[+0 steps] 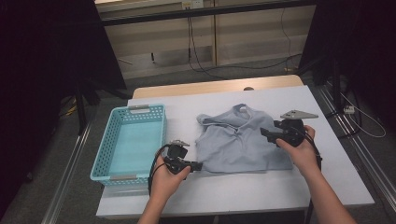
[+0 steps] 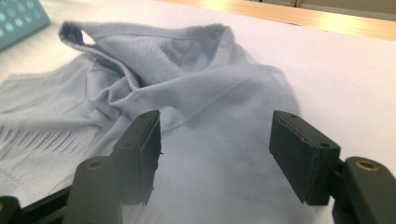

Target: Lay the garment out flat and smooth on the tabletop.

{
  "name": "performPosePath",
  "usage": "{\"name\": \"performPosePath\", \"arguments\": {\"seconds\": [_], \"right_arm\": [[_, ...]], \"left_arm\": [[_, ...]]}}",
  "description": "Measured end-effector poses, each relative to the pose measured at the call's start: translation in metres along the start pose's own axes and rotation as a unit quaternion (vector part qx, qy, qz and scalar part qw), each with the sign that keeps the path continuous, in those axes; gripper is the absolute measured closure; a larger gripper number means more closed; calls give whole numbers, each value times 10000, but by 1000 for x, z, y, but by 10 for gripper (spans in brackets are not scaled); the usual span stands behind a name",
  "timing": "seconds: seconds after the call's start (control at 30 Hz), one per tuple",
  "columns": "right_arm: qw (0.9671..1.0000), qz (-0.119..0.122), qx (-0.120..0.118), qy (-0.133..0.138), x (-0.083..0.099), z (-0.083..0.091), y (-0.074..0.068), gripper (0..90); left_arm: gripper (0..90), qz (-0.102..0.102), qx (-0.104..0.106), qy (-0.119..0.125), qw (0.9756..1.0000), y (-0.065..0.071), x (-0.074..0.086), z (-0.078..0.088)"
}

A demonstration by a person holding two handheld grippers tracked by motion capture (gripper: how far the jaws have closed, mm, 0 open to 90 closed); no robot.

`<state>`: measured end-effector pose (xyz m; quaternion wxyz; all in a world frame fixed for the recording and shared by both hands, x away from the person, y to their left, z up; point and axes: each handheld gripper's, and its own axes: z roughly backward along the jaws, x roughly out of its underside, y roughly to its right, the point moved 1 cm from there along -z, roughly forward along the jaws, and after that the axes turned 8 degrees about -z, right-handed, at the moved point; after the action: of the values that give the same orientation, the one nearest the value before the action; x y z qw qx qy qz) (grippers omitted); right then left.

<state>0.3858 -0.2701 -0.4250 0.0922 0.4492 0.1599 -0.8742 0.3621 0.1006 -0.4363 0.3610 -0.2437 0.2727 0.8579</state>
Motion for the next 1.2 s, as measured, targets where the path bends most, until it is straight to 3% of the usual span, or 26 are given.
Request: {"name": "performPosePath", "arguments": {"seconds": [0.27,0.43,0.53,0.6,0.77,0.83,1.03,1.2], "right_arm": [[9997,-89,244,-35,6,10,16,383],[9983,-372,387,-221,17,8,32,451],[9976,-481,315,-383,23,5,37,484],[9968,-497,231,-580,27,2,38,567],[9958,-542,-22,-739,29,-1,37,800],[9957,-526,-52,-767,29,-1,37,832],[9975,-422,-18,-575,22,20,36,845],[9974,-348,6,-624,21,47,37,846]], "left_arm": [[869,-27,-14,-29,10000,0,-3,2],[869,-48,-38,-63,10000,-1,-5,3],[870,-15,-57,-66,10000,-1,-5,3],[870,-5,-41,-107,9999,-1,-5,3],[871,0,-22,-175,9998,-3,-5,3],[871,10,-15,-148,9999,-3,-6,4],[873,-15,31,-208,9998,0,-9,6],[874,-85,273,-205,9994,10,-5,15]]}}
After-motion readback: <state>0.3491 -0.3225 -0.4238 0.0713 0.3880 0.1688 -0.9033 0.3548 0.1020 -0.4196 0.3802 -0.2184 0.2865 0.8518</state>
